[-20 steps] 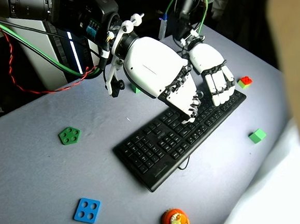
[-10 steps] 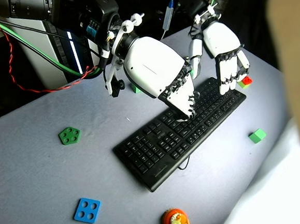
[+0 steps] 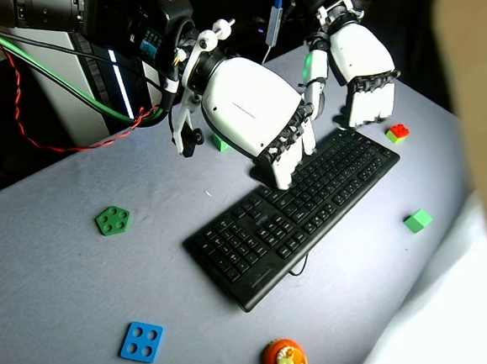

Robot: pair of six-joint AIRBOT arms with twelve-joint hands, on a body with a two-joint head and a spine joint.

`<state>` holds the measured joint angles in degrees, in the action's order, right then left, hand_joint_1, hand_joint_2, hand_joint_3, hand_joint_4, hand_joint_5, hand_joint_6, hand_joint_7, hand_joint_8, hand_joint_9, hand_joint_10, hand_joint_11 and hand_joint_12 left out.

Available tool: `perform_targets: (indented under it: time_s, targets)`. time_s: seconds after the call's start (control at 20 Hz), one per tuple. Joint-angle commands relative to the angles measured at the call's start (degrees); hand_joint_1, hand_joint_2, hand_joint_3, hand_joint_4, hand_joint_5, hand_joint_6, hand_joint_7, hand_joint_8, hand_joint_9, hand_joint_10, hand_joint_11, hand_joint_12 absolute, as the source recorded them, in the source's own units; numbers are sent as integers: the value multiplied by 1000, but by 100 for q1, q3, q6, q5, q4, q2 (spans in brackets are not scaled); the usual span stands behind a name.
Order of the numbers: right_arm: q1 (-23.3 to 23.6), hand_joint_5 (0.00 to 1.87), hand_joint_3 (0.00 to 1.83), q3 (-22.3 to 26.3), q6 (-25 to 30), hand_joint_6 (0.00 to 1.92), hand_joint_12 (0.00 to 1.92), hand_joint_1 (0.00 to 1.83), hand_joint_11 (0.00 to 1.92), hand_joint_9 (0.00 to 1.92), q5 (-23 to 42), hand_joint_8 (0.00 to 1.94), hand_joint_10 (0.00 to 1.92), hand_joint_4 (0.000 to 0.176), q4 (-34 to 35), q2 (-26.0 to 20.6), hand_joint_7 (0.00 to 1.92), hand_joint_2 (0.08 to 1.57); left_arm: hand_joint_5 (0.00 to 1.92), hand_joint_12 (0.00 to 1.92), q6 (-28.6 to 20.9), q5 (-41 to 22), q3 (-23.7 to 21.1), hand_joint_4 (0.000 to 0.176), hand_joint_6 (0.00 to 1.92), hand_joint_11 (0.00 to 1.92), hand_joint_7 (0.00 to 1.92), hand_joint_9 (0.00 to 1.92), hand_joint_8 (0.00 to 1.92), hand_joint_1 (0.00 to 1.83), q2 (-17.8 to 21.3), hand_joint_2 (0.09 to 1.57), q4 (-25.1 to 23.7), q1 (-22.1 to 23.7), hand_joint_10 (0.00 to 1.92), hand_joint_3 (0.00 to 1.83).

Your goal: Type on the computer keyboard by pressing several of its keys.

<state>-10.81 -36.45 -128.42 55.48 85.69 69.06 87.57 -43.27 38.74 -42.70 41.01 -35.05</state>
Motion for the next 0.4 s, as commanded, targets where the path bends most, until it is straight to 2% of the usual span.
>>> perform_targets:
  time_s: [0.0,0.05,0.1,0.15,0.35]
  targets:
    - [85,1160,3,17,-25,1893,1921,318,1374,1398,161,1940,1921,0,-498,-26,1325,1365,973,1921,-4,-550,29,0,1843,1203,1210,1225,1830,124,36,1427,-202,107,1921,16]
    - [68,1180,0,17,-43,1891,1921,319,1383,1399,167,1941,1921,39,-498,-36,1326,1370,991,1921,-15,-548,53,0,1880,1219,1209,1238,1863,128,33,1431,-202,116,1921,13]
    - [64,1196,1,17,-42,1898,1921,294,1387,1398,168,1941,1921,149,-498,-51,1330,1382,986,1921,-31,-540,79,0,1876,1222,1217,1243,1845,118,32,1435,-202,117,1921,10]
    - [65,1193,3,17,-40,1894,1921,273,1396,1402,178,1941,1921,171,-498,-60,1331,1389,980,1921,-35,-533,91,0,1866,1245,1230,1257,1844,111,30,1439,-202,117,1921,10]
    - [69,1196,6,16,-51,1921,1921,276,1422,1408,212,1941,1921,176,-498,-96,1332,1400,978,1921,-42,-521,112,0,1875,1222,1207,1249,1871,116,33,1447,-203,109,1921,5]
